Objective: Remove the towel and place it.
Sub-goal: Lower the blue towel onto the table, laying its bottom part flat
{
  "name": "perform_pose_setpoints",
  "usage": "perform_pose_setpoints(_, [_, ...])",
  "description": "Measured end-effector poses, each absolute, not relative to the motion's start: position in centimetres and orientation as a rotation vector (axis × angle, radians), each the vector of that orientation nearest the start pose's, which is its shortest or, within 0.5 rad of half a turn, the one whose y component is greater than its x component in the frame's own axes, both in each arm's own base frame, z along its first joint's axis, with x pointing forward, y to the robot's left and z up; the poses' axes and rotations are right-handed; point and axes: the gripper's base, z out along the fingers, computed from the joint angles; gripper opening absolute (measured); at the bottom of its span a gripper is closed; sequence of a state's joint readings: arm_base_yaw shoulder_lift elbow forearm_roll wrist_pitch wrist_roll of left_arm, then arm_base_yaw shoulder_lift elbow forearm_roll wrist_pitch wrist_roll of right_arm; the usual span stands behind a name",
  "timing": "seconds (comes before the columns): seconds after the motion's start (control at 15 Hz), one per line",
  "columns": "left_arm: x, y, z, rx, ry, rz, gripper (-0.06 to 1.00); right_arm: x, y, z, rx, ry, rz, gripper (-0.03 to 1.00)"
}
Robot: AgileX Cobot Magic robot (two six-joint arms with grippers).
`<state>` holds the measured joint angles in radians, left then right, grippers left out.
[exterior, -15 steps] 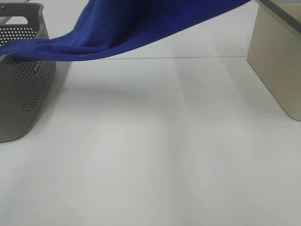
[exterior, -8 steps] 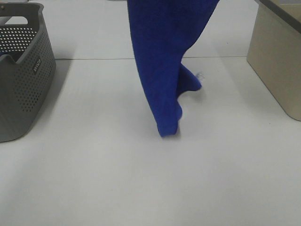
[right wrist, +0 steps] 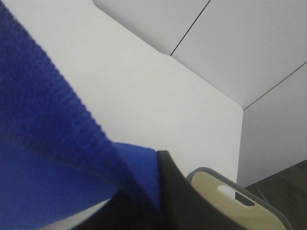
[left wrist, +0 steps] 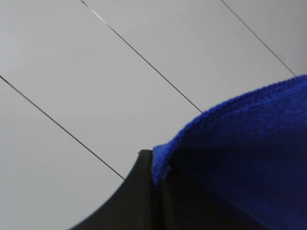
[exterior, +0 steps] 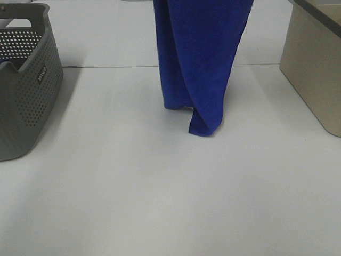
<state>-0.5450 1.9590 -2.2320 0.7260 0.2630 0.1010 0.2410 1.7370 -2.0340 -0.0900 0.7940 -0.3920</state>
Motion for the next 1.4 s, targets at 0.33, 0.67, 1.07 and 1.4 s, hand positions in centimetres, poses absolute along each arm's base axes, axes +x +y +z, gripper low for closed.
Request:
perform_pose_setpoints(0.33, [41.1,-21.3,48.9,0.777,1.172,0.419,0.0,38.7,9.0,48.3,-0.61,1.754,-0.211,0.02])
perform_pose_setpoints(0.67, [42.7,-18.9,49.0,0.725,1.132,0.407,0.0,40.2,9.5,48.4,-0.585,1.624,-0.217,0.02])
perform_pose_setpoints(1.07, [47.0,-16.3,46.1,0.734,0.975,0.334,0.0,45.0,11.0,45.7,-0.525,1.388,-0.209,0.02])
perform_pose_setpoints(1.4, [49.4,-16.0,45.9,0.708,0.884,0.423,0.0,46.2,11.4,46.4,-0.493,1.288,-0.212,0.02])
